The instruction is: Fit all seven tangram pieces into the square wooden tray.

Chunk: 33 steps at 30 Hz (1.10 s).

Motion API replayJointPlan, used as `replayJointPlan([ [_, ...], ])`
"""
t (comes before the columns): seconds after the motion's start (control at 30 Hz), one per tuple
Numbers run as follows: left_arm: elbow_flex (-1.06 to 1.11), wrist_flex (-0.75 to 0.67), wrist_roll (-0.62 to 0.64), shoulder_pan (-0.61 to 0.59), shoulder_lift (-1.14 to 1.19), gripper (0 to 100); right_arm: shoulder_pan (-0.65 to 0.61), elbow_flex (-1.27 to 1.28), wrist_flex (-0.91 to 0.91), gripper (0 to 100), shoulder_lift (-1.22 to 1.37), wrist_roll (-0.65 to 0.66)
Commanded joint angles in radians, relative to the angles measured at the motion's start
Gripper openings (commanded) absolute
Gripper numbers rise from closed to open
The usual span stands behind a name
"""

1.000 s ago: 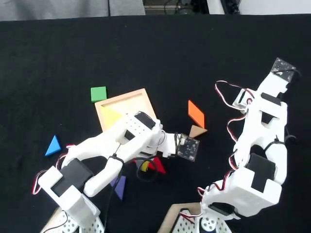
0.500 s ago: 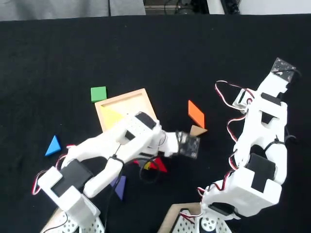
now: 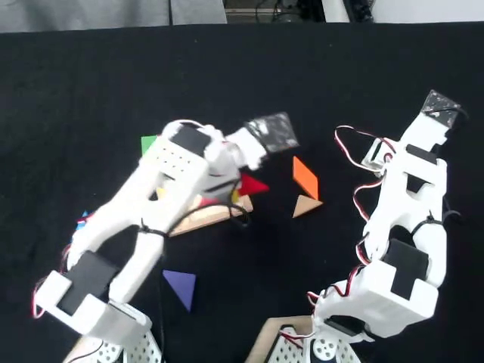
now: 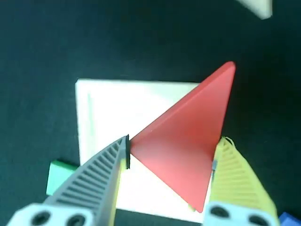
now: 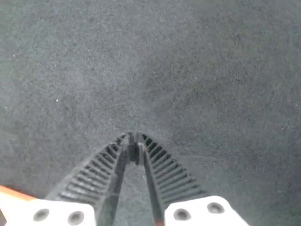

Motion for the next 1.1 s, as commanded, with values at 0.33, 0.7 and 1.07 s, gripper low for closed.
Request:
replayJointPlan([
  [0.33,0.114,-0.101,-0.069,-0.058,0.0,16,-0.017,-0.082,0.009,1.1,0.031,0.009],
  [0.7,0.137,-0.106,-0.104,-0.085,-0.005,29,-0.011,-0.17,0.075,1.1,0.108,0.009],
  [1.07,0.11,-0.103,-0.066,-0.096,0.0,35,-0.011,-0.168,0.077,1.1,0.107,0.009],
])
